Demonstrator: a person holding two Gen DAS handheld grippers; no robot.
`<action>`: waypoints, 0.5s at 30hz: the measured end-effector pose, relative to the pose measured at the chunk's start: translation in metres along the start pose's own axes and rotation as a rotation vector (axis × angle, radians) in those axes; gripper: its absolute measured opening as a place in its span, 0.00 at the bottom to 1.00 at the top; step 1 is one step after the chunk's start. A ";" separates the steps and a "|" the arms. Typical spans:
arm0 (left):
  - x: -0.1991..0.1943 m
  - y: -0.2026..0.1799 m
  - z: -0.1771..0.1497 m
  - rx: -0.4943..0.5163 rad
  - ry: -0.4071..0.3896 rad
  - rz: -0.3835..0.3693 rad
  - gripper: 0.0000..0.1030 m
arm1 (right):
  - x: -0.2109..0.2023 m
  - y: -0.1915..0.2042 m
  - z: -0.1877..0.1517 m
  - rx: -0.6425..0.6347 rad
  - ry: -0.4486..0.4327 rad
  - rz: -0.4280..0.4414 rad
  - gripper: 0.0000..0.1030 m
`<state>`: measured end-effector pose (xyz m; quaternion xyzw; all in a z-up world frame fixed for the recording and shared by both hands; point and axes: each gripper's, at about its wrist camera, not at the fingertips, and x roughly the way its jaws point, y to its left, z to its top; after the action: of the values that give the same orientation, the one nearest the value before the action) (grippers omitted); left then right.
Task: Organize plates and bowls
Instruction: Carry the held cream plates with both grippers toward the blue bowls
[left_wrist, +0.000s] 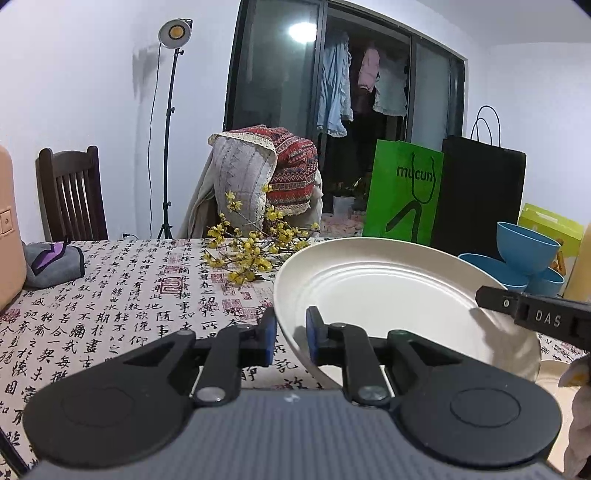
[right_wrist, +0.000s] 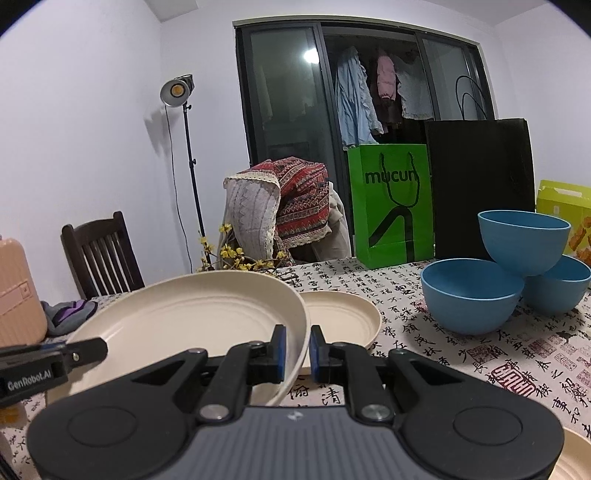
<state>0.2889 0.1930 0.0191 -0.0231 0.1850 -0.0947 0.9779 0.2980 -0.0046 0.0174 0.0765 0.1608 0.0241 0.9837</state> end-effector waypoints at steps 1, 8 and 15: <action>-0.001 -0.001 0.001 0.002 0.000 0.000 0.16 | -0.001 -0.002 0.001 0.004 -0.002 0.002 0.12; -0.011 -0.009 0.007 -0.005 -0.015 0.016 0.16 | -0.011 -0.011 0.006 0.008 -0.021 0.025 0.12; -0.024 -0.019 0.007 -0.012 -0.019 0.028 0.16 | -0.020 -0.019 0.005 0.021 -0.024 0.042 0.12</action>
<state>0.2664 0.1790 0.0361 -0.0272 0.1764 -0.0795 0.9807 0.2808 -0.0258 0.0250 0.0905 0.1476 0.0422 0.9840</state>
